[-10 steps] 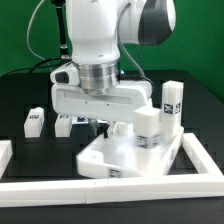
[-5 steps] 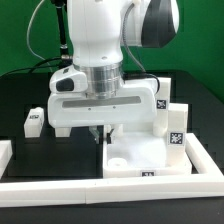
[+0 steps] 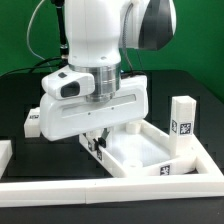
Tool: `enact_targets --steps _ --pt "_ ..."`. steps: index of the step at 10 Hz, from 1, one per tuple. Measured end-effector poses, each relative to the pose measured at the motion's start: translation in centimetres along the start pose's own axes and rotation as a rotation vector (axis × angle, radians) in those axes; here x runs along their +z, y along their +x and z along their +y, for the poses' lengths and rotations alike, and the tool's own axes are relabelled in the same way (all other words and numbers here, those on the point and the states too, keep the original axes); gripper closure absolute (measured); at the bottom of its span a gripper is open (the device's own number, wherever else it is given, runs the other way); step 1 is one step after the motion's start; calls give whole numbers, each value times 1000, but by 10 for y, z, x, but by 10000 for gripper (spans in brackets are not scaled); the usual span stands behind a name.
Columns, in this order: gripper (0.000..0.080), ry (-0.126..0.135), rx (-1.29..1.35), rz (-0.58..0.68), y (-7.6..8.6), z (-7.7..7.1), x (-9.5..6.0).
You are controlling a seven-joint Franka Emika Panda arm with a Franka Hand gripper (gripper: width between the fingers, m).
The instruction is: Assemble desk
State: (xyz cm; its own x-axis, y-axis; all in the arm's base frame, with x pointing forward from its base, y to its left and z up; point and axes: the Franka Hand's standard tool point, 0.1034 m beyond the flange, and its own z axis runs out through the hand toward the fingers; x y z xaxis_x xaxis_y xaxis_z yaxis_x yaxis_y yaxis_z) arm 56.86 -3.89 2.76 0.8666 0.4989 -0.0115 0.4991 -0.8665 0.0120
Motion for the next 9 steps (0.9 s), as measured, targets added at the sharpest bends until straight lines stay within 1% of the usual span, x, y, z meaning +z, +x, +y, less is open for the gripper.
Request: enact_targets --steps 1,2,3,5,6,7,8,9 --pt "739 -8 -124 -26 11 6 -4" --pt "739 -3 -256 -60 22 8 -7" --pt "739 -31 -321 -66 27 8 -8" --pt "739 -30 -450 -78 23 12 -6" --pt "739 -40 -519 -79 26 12 -7" --pt "739 -80 -654 -55 41 10 -11" --pt "739 -103 -748 -25 56 4 -13" --pt "739 -114 -816 -11 75 -2 -16"
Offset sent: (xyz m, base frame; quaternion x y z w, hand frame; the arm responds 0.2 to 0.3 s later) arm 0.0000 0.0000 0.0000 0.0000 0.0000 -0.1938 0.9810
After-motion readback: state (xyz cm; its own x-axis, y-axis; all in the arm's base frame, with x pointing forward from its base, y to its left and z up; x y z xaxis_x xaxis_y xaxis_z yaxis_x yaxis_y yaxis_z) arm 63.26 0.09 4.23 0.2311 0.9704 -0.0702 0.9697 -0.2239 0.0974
